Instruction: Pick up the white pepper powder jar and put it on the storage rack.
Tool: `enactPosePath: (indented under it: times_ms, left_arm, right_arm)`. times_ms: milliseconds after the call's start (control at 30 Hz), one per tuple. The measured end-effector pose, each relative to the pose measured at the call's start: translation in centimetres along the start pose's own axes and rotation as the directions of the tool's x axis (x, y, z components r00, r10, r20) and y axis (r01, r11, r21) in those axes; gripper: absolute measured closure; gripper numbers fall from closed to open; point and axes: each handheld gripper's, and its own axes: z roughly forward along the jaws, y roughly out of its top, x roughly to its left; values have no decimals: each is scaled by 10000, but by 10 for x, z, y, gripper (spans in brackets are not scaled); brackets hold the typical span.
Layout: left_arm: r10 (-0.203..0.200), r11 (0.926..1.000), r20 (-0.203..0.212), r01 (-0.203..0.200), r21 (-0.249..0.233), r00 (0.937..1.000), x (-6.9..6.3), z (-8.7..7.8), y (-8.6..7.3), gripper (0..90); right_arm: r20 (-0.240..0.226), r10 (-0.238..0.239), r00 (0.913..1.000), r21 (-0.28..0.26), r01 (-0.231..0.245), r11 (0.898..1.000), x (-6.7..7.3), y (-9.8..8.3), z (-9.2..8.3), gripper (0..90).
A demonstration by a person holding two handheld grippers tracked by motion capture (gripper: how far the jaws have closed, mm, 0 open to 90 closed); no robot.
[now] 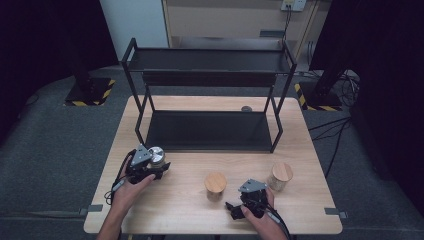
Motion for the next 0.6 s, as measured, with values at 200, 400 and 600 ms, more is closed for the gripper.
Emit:
enactPosePath:
  times_ms: [200, 400, 600]
  left_arm:
    - [94, 10000, 110, -94, -31, 9999, -1, 9, 5, 300]
    - [184, 9998, 128, -183, -30, 9997, 1, 15, 13, 300]
    - [160, 9998, 60, -159, -97, 9999, 3, 19, 23, 300]
  right_arm:
    - [-2, -1, 10000, 2, 1, 10000, 0, 0, 0, 4]
    - [-4, 0, 10000, 3, 0, 10000, 0, 0, 0, 4]
    - [0, 0, 10000, 0, 0, 10000, 0, 0, 0, 3]
